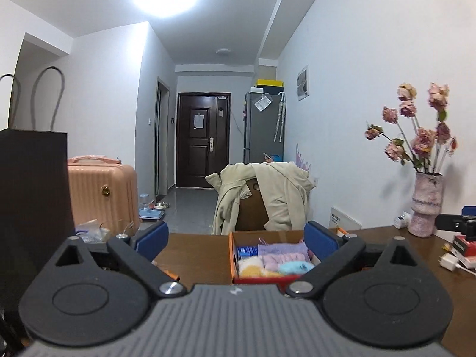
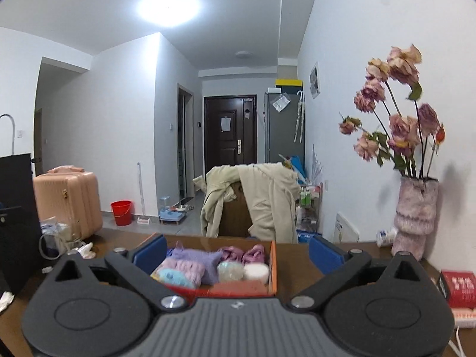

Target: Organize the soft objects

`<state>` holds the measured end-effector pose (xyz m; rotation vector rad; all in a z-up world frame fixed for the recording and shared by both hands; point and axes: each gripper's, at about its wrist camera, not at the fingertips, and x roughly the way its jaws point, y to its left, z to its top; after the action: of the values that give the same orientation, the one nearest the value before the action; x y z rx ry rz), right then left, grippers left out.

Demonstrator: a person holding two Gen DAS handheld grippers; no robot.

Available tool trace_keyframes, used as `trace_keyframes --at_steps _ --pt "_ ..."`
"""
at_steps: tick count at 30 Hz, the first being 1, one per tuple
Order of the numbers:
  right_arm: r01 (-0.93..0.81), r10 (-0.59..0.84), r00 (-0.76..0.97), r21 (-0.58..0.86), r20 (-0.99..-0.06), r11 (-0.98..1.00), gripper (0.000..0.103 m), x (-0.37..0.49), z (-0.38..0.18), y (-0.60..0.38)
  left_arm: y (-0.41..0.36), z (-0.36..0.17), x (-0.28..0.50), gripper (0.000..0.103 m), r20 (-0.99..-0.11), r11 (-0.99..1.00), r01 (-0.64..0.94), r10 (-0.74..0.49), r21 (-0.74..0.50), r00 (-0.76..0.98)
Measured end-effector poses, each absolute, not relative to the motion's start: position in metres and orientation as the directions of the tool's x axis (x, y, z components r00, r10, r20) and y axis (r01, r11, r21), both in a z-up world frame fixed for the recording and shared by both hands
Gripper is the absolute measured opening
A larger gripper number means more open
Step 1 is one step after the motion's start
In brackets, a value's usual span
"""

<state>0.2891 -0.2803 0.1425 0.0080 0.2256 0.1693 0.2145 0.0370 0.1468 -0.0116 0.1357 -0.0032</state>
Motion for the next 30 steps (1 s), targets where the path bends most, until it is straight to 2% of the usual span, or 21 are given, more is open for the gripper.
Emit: trace_keyframes --at_steps 6,11,16,21,30 --pt "-0.189 0.190 0.951 0.028 -0.244 0.982 0.102 0.218 0.109 -0.274 0.034 0.110 0.143 0.103 -0.175 0.999 0.031 -0.025 0.030 0.984" --pt "-0.176 0.192 0.943 0.083 -0.272 0.981 0.103 0.153 0.080 -0.260 0.034 0.086 0.090 0.103 -0.190 1.000 0.020 -0.023 -0.019 0.981" --pt "-0.156 0.179 0.942 0.099 -0.284 0.983 0.103 0.089 0.046 -0.239 0.022 0.051 0.037 0.103 -0.205 1.000 -0.028 0.028 0.006 0.978" --pt "-0.203 0.226 0.927 0.107 -0.298 0.973 0.103 0.063 0.033 -0.224 0.020 0.041 0.026 0.103 -0.210 1.000 -0.012 0.013 0.005 0.978" --pt "-0.194 0.232 0.917 0.145 -0.326 0.970 0.103 0.068 0.032 -0.229 0.022 0.047 0.033 0.103 -0.216 1.000 -0.015 0.010 -0.020 0.976"
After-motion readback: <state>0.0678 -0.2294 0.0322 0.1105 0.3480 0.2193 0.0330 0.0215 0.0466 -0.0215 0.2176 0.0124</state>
